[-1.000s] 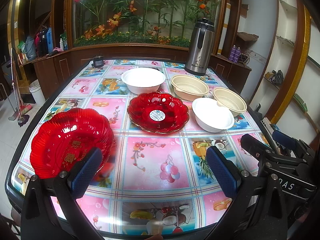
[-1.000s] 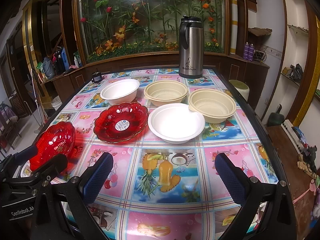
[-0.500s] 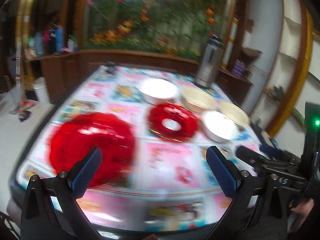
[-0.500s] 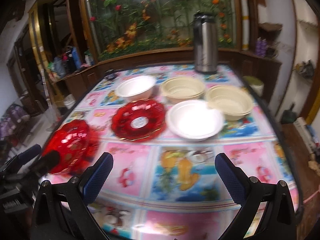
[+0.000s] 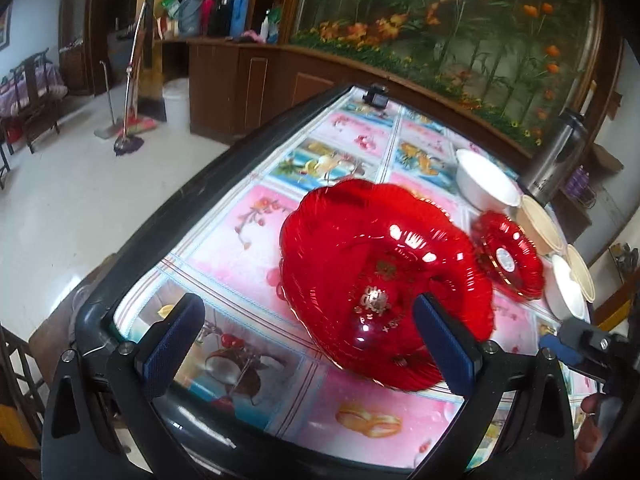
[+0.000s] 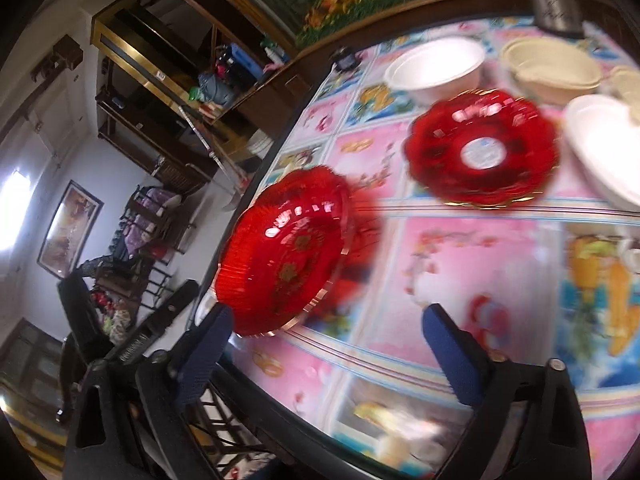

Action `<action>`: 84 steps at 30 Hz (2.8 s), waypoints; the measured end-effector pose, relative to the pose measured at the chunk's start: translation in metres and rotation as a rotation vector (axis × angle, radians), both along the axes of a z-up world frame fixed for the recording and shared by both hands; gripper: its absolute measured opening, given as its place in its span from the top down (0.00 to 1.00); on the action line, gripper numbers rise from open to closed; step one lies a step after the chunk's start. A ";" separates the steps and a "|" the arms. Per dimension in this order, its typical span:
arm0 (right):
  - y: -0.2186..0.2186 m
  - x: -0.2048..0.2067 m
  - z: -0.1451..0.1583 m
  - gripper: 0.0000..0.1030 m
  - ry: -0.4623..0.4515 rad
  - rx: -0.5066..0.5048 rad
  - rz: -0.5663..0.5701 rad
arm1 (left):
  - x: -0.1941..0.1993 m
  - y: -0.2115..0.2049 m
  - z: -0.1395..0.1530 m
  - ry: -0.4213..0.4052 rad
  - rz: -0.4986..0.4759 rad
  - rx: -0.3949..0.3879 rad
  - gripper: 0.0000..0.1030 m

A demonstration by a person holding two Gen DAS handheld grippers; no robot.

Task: Organize plates and bowls

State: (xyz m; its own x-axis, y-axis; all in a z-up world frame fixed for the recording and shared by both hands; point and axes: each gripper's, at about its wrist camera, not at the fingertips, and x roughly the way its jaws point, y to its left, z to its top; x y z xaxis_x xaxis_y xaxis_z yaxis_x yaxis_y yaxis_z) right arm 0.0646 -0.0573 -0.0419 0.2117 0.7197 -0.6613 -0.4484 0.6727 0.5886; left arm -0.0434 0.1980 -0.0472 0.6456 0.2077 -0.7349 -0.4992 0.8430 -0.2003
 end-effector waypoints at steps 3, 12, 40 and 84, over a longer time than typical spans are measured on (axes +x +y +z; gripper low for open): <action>0.018 0.012 -0.013 0.29 0.051 -0.010 -0.001 | 0.012 0.002 -0.009 0.034 -0.006 -0.008 0.06; 0.055 0.034 -0.046 0.86 0.142 -0.101 0.011 | 0.031 0.021 -0.039 0.143 0.016 -0.118 0.88; 0.068 0.046 -0.031 0.86 -0.035 -0.154 -0.060 | 0.082 0.031 -0.041 0.146 -0.003 -0.061 0.89; -0.132 0.094 -0.041 0.16 0.237 0.204 -0.516 | 0.253 -0.132 0.002 0.181 -0.410 -0.153 0.19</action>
